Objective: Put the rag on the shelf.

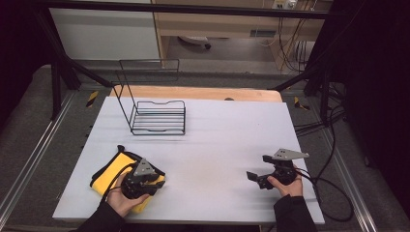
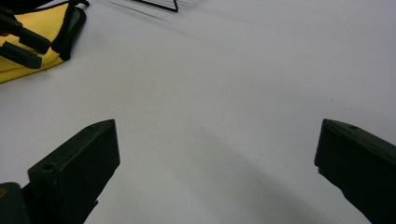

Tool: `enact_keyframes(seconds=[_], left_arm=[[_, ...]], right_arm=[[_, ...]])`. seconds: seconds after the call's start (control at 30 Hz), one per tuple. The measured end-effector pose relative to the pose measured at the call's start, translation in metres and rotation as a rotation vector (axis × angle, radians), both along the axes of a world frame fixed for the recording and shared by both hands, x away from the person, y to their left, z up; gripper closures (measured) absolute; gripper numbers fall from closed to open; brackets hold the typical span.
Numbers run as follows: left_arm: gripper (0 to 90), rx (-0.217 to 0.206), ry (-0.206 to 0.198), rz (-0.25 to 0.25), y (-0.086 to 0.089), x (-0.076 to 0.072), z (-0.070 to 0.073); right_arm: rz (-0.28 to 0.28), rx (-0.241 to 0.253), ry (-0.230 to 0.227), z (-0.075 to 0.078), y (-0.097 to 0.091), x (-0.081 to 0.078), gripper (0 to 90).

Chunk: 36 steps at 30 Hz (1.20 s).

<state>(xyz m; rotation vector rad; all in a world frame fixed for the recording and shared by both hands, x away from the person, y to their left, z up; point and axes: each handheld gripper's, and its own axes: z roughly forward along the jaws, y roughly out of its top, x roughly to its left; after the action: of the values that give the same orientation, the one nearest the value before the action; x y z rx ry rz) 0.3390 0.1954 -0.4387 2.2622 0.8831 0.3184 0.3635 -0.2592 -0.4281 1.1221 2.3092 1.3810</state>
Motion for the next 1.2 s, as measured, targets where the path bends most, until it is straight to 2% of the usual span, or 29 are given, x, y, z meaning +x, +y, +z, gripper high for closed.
enact_keyframes(seconds=[0.17,0.4,0.47,0.63,0.7,0.77,0.8,0.97,1.1,1.2], left_arm=[[70.0,0.031,-0.024,0.029,-0.005,-0.001,-0.003],[72.6,0.1,-0.063,0.06,-0.016,-0.004,-0.004],[75.0,0.125,-0.07,0.055,-0.017,-0.004,-0.003],[79.6,0.151,-0.079,0.066,-0.02,-0.004,-0.002],[82.6,0.148,-0.08,0.065,-0.019,-0.004,-0.002],[84.1,0.131,-0.073,0.062,-0.017,-0.002,-0.002],[84.6,0.115,-0.056,0.064,-0.015,-0.001,-0.001],[86.0,0.017,-0.013,0.072,-0.005,0.005,0.005],[86.1,-0.046,-0.019,0.083,-0.004,0.009,0.016],[86.0,-0.097,-0.02,0.099,-0.011,0.013,0.023]], right_arm=[[0.0,-0.005,0.001,-0.001,0.001,0.0,0.7],[-0.002,0.001,0.0,-0.001,0.001,0.0,0.7],[-0.002,0.002,0.002,-0.001,0.001,0.001,0.7],[-0.003,0.012,0.0,-0.001,0.001,0.0,0.7],[-0.003,0.011,-0.001,0.0,0.001,0.0,0.7],[-0.001,0.011,0.001,-0.001,0.001,0.0,0.7],[-0.001,0.01,0.001,-0.001,0.001,0.0,0.7],[0.001,0.01,0.0,0.0,0.001,0.001,0.7],[0.001,0.014,0.0,0.0,0.001,0.001,0.8],[0.003,0.014,0.005,-0.001,0.002,0.002,0.8]])
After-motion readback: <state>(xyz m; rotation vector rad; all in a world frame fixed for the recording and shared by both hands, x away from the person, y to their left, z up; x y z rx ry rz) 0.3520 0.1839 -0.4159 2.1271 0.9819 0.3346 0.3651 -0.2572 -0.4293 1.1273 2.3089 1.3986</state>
